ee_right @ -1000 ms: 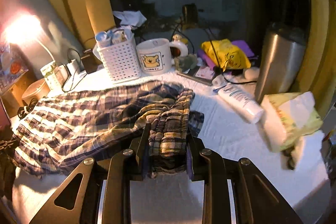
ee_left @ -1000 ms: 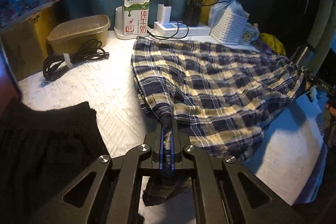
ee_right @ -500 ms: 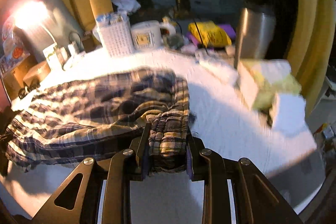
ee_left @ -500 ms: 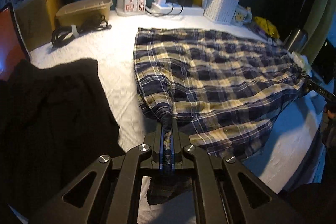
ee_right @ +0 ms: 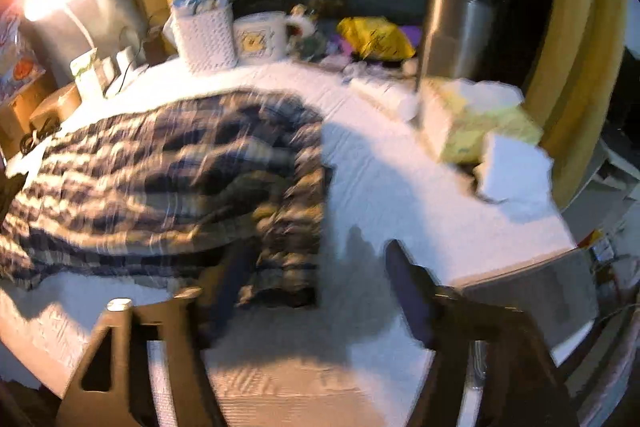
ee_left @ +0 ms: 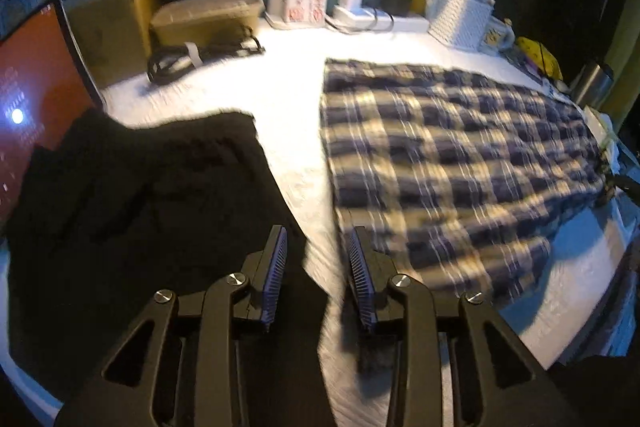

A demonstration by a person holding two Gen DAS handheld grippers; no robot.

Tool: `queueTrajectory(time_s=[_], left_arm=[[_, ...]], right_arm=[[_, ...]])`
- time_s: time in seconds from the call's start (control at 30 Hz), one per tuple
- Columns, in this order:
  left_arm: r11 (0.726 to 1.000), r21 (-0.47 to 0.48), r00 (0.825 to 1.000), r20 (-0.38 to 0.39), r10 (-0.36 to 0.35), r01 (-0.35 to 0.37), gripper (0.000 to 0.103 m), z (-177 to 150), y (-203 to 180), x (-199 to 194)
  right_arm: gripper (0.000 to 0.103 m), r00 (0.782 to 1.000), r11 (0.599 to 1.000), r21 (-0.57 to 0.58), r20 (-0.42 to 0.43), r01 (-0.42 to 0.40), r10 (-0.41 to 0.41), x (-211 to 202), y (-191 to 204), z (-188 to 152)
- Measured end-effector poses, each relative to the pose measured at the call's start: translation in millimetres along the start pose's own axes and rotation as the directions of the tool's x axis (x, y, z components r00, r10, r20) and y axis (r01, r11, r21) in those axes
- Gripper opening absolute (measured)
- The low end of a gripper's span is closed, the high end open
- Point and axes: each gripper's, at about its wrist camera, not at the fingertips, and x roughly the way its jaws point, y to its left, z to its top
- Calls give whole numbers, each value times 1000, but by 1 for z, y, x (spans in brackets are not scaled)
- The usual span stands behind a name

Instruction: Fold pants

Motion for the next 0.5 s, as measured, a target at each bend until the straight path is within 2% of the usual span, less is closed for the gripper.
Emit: queueTrajectory(time_s=[0.23,0.3,0.5], left_arm=[[996,81,996,82,-31,24,35,50,-9,16],[995,91,995,88,-46,38,39,64,-10,26],[991,123,995,73,-68,58,41,96,-20,65]], right_arm=[[78,997,999,33,77,2,-5,-11,-14,23],[77,996,1000,23,89,7,-9,-5,-12,31],[77,995,1000,-4,97,-14,14,19,3,55]])
